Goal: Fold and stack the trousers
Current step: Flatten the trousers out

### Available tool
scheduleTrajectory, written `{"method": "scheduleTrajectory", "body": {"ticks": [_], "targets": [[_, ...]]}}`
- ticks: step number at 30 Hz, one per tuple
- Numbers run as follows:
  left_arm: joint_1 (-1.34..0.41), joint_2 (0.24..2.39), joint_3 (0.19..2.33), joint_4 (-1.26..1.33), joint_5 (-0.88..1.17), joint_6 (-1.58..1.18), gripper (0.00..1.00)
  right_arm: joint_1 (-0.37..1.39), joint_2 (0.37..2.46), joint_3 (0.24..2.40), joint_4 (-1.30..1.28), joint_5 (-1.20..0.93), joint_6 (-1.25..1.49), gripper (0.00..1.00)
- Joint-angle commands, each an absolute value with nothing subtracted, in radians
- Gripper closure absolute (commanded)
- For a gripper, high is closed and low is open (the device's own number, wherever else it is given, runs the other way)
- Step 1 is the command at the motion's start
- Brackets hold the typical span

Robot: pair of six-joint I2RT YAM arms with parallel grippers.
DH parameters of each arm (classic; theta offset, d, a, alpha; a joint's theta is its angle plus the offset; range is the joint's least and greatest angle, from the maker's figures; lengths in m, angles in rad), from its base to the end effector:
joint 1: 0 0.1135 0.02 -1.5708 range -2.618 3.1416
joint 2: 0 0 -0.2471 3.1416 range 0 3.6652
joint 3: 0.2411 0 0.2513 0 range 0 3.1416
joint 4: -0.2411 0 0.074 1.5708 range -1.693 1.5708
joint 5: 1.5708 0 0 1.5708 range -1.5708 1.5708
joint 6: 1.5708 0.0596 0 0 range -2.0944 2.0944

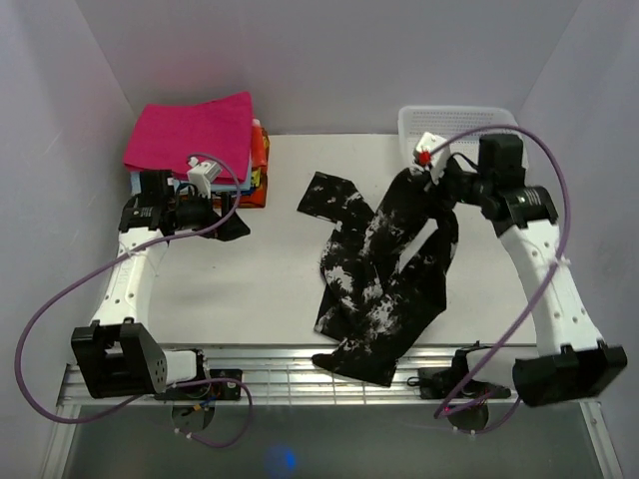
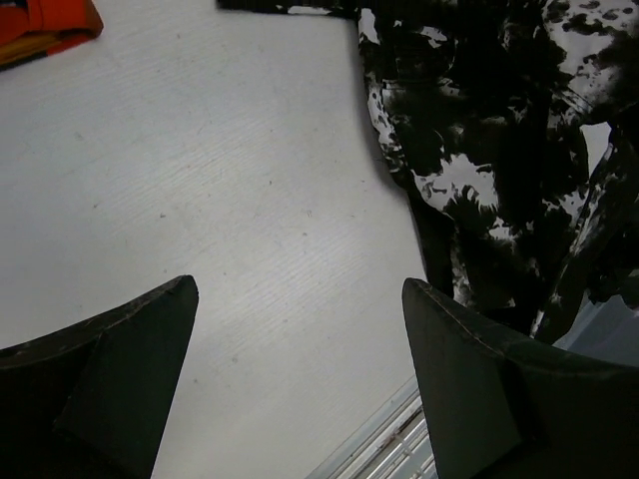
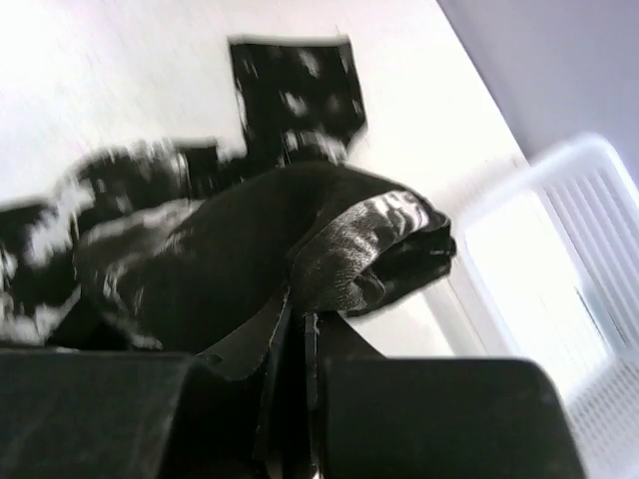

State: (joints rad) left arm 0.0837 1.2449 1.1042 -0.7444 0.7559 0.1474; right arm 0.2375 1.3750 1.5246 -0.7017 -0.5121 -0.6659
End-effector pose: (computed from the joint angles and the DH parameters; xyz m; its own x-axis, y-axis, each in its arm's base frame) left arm 0.2677 -0.0186 0.2819 -0.7083 0.0478 -0.7043 0.4812 0.7627 -0.4321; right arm 0.2959 0.1017 0.3855 -0.0237 -0.5598 -0.8283 -0.7950 0.5128 -0.3239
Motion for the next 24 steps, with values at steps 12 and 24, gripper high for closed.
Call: {"method": "scheduleTrajectory", "body": {"ticks": [12,24], "targets": [[-0.365,1.678,1.402,-0.569,0.477,0.206,0.16,-0.208,1.104,0.813,-0.804,-0.301,-1.201,0.92],[-0.518,2.218,1.861,-0.563,0.462,0.029,0.26,-0.396,1.170,0.772,-0.807,-0.235,-1.335,0.92]]}}
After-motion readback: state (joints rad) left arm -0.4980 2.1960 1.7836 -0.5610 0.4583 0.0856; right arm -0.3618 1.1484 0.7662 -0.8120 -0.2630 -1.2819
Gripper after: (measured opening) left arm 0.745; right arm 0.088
